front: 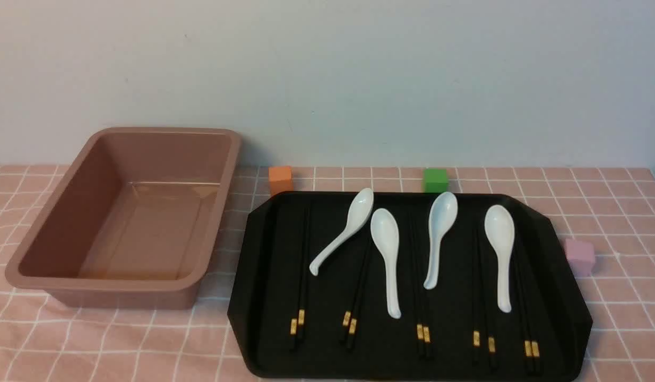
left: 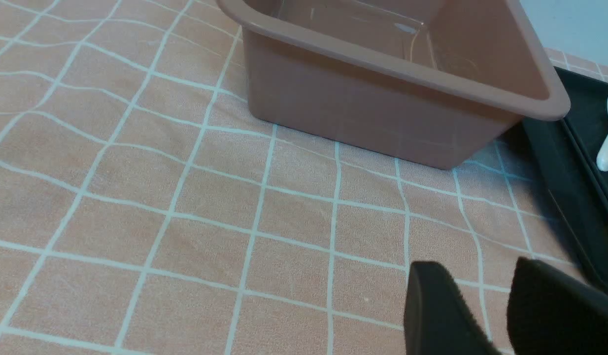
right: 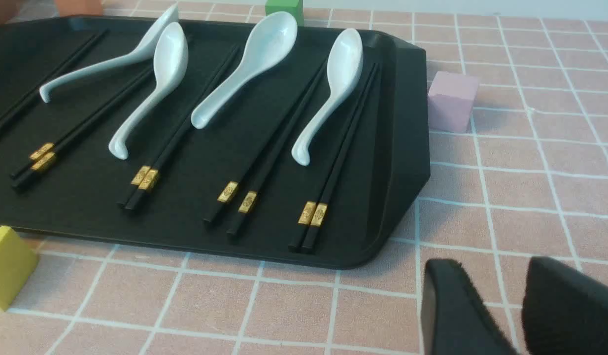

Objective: On pink tablecloth take chopsticks from black tray and put them in box.
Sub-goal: 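Reach over to the black tray and grasp a pair of chopsticks with the left gripper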

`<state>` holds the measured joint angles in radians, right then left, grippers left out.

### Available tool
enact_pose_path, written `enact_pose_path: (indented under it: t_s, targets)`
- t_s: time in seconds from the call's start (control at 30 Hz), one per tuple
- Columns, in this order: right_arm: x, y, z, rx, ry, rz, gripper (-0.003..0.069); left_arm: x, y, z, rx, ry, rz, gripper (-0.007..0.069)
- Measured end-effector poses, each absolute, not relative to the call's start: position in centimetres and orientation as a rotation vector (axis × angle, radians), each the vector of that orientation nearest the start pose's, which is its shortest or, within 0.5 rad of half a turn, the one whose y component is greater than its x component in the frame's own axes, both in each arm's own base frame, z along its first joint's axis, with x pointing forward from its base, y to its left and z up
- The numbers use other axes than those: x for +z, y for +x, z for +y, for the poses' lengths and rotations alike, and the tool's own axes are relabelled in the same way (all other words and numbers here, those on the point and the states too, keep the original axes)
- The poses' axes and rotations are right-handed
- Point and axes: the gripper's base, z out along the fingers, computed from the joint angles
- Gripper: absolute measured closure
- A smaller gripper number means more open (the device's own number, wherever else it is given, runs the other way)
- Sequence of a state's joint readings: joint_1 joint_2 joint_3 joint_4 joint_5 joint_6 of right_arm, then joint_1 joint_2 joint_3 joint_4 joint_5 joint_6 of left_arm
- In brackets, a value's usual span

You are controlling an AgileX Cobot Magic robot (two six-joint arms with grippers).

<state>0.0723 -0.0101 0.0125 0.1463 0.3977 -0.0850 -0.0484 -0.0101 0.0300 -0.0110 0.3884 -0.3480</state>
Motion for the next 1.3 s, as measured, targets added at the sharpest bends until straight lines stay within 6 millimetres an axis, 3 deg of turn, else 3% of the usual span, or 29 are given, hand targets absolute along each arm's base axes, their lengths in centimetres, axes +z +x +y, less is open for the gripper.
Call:
enact_pose_path:
  t_s: [0.6, 0.87, 1.0, 1.1, 1.17, 1.3]
  targets:
    - [17.4, 5.1, 0.9, 0.137, -0.060, 1.881, 0.0419, 17.2, 5.3, -0.3, -0.284, -0.285, 1.845, 0.0386]
    - [17.4, 5.1, 0.9, 0.137, -0.060, 1.881, 0.0419, 19.1, 5.6, -0.7, -0.756, -0.665, 1.557, 0.0386]
    - [17.4, 5.1, 0.9, 0.137, -0.060, 1.881, 0.0419, 20.0, 5.7, -0.5, -0.878, -0.762, 1.428, 0.0386]
    - [17.4, 5.1, 0.9, 0.137, -0.060, 1.881, 0.0419, 21.4, 5.4, -0.6, -0.940, -0.782, 1.392, 0.0386]
    - [17.4, 5.1, 0.9, 0.137, -0.060, 1.881, 0.0419, 23.9, 4.9, -0.8, -0.954, -0.736, 1.400, 0.0399]
    - [17.4, 5.1, 0.9, 0.137, -0.060, 1.881, 0.0419, 27.3, 5.7, -1.7, -0.857, -0.647, 1.647, 0.0482]
